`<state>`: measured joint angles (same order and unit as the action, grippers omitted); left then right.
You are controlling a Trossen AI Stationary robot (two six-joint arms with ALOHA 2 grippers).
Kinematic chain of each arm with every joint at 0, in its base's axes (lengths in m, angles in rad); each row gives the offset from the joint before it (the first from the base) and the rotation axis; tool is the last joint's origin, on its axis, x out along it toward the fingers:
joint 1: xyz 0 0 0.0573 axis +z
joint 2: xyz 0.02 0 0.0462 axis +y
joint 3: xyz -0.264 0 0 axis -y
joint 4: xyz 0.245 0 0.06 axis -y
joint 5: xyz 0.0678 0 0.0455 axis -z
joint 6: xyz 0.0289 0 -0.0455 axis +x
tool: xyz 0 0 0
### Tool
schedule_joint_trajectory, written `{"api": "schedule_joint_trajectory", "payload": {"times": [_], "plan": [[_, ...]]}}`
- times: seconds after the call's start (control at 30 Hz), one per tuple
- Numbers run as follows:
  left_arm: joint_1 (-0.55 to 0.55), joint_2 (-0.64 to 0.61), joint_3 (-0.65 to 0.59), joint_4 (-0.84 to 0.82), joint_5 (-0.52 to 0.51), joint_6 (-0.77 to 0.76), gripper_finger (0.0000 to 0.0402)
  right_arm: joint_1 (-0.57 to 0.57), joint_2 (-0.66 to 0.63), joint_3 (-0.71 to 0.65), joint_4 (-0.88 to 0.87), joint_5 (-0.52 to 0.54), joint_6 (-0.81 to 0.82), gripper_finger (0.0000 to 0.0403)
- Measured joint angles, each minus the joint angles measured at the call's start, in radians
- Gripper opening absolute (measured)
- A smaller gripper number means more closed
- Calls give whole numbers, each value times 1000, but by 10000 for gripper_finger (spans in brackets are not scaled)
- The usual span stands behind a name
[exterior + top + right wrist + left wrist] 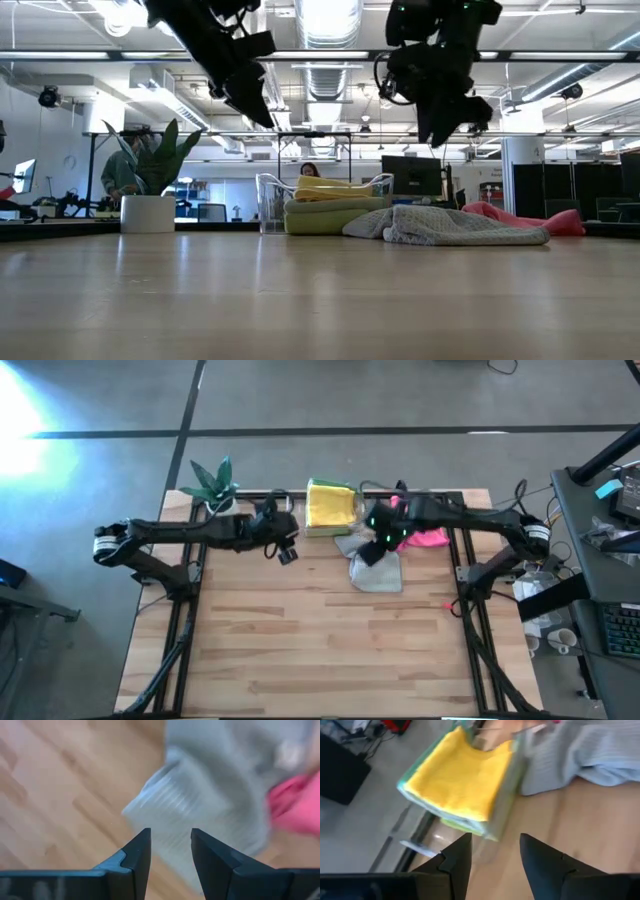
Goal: Fold microfiber towels
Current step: Fold the gray microfiber cloth
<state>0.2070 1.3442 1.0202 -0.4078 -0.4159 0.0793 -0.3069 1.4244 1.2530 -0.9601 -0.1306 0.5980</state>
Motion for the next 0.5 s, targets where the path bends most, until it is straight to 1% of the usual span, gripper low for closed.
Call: {"api": "schedule_joint_trajectory", "payload": {"times": [0.07,0.13,0.23,0.3,0.4,0.5], "plan": [[-32,-7,-16,-1,1,-35,151,62,0,-41,24,1,61,130],[-62,-8,-19,-2,2,-49,151,125,4,-76,55,30,113,130],[-104,-8,-22,-1,2,-52,151,215,8,-127,107,94,185,128],[-130,-7,-23,0,2,-81,151,267,13,-159,137,134,236,128],[-165,-7,-27,2,2,-137,151,326,17,-210,184,222,316,127],[-202,-7,-31,1,2,-184,151,361,18,-268,234,304,398,127]]}}
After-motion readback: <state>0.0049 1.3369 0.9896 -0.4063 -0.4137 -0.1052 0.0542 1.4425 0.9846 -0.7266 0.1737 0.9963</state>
